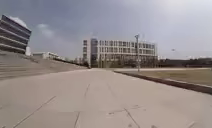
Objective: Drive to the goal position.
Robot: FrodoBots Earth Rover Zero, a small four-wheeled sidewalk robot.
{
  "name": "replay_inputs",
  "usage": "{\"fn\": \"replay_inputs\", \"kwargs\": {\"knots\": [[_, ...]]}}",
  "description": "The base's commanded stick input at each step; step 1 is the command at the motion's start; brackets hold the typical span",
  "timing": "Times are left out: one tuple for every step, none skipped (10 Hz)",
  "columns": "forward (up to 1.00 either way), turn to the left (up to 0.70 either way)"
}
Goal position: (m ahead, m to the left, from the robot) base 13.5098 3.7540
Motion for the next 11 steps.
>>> {"fn": "replay_inputs", "kwargs": {"knots": [[0.70, 0.00], [0.70, 0.00], [0.70, 0.00], [0.70, 0.00], [0.70, 0.00], [0.70, 0.00], [0.70, 0.00], [0.70, 0.00], [0.70, 0.00], [0.70, 0.00], [0.70, 0.00]]}}
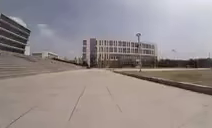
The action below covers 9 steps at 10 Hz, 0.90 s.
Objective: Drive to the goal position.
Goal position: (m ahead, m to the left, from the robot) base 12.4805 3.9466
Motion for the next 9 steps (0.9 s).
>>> {"fn": "replay_inputs", "kwargs": {"knots": [[0.70, 0.00], [0.70, 0.00], [0.70, 0.23], [0.70, 0.35], [0.70, 0.35], [0.70, 0.35], [0.70, 0.35], [0.70, 0.35], [0.70, 0.35]]}}
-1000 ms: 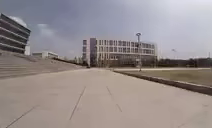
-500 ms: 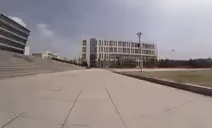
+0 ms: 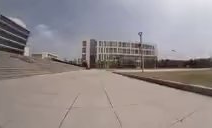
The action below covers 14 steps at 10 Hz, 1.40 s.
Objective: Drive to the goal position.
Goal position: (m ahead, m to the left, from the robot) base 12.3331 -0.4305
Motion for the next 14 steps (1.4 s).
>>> {"fn": "replay_inputs", "kwargs": {"knots": [[0.70, 0.35], [0.70, 0.35], [0.70, 0.13], [0.70, 0.00], [0.70, 0.00], [0.70, 0.00], [0.70, 0.00], [0.70, 0.00], [0.70, 0.00], [0.70, 0.00], [0.70, 0.00], [0.70, 0.00], [0.70, 0.00], [0.70, 0.00]]}}
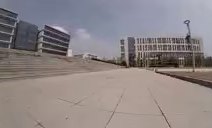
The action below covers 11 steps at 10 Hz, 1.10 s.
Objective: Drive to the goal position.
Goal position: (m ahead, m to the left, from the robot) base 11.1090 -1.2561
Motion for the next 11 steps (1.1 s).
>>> {"fn": "replay_inputs", "kwargs": {"knots": [[0.70, 0.00], [0.70, 0.00], [0.70, 0.00], [0.70, 0.00], [0.70, 0.00], [0.70, 0.00], [0.70, 0.00], [0.70, 0.00], [0.70, 0.00], [0.70, 0.00], [0.70, 0.00]]}}
